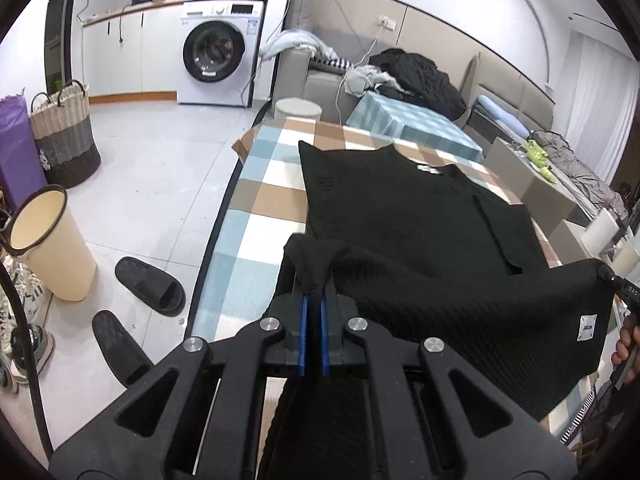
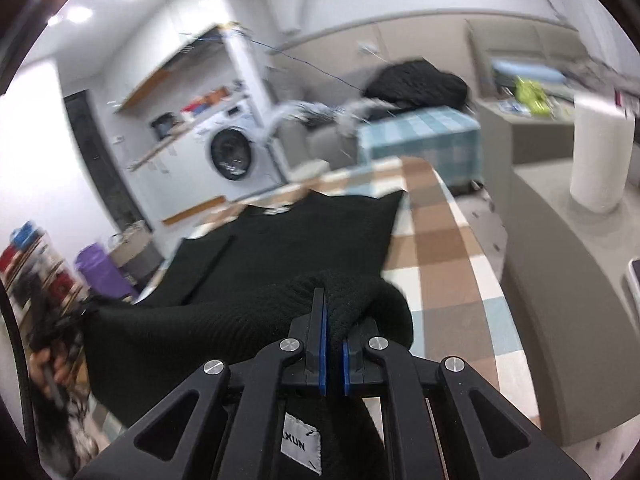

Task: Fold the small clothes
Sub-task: 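Lift the hem with both tools and fold it toward the collar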

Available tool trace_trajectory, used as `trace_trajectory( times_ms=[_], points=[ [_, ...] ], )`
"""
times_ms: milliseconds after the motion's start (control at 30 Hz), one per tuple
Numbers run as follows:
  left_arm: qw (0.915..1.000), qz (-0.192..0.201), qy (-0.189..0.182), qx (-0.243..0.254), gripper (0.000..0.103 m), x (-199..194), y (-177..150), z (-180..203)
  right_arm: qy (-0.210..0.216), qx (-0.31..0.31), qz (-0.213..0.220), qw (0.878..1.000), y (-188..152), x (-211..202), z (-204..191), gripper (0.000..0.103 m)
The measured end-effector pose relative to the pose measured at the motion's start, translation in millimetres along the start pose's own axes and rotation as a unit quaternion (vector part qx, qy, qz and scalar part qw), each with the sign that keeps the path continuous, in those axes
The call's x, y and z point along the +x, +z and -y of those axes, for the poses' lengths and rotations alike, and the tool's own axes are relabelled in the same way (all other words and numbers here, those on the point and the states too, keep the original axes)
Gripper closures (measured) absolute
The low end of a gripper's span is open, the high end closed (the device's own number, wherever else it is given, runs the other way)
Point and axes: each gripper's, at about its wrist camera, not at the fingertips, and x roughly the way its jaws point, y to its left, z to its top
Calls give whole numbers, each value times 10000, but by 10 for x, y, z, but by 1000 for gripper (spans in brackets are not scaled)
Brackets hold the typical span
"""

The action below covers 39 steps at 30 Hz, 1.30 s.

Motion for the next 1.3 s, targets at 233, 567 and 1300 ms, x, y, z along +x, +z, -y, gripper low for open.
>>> trace_trajectory(
  times_ms=[233, 567, 1300],
  points=[
    [9992, -379, 55, -95, 100, 696, 176, -68, -603, 298, -339, 9972, 95, 576, 153, 98],
    [9967, -738, 260, -227, 94, 1316, 226, -175, -1130, 365, -730, 9902, 35, 1006, 250, 93],
    [9944, -1046, -150, -21, 73, 1365, 60, -5, -422, 167, -1107, 9928, -44, 1080, 184, 65]
  ],
)
